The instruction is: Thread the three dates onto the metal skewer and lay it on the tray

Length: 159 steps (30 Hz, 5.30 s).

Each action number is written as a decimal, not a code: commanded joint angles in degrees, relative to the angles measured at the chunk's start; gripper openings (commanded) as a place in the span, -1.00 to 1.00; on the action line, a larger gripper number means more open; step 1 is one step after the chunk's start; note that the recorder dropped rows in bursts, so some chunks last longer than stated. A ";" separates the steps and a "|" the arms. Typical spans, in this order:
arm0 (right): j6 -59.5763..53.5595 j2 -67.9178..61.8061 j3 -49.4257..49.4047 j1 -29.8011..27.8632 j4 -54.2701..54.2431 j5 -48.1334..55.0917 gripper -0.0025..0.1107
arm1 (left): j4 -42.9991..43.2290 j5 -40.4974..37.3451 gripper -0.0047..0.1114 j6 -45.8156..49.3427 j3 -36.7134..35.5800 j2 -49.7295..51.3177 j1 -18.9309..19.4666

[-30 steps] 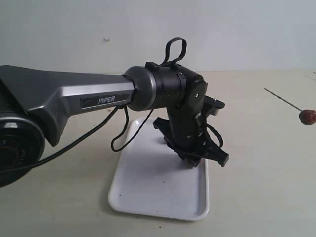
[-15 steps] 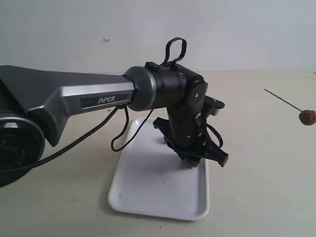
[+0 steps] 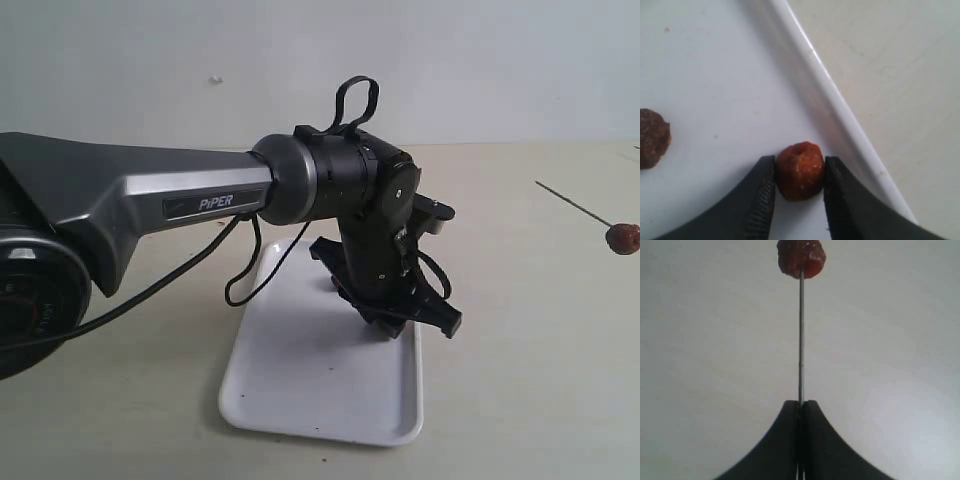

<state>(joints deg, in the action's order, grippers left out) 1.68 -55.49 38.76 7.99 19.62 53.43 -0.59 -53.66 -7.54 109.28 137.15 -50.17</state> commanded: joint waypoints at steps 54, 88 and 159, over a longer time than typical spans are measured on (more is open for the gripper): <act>0.07 0.08 -0.13 -0.42 -0.09 -0.24 -0.96 | 1.15 -0.82 -0.47 1.33 0.31 0.18 -0.07; -23.64 0.20 -0.49 -0.31 -5.66 3.78 -0.96 | -0.40 -16.30 -0.47 47.75 0.18 -16.03 2.29; -53.68 3.37 -3.45 -0.31 -37.63 -4.51 -0.96 | -16.13 -16.30 -0.47 103.93 -5.77 -16.21 12.44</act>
<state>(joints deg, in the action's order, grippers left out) -51.68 -52.24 35.66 7.99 -17.38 49.88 -15.60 -69.97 95.92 103.81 121.63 -37.94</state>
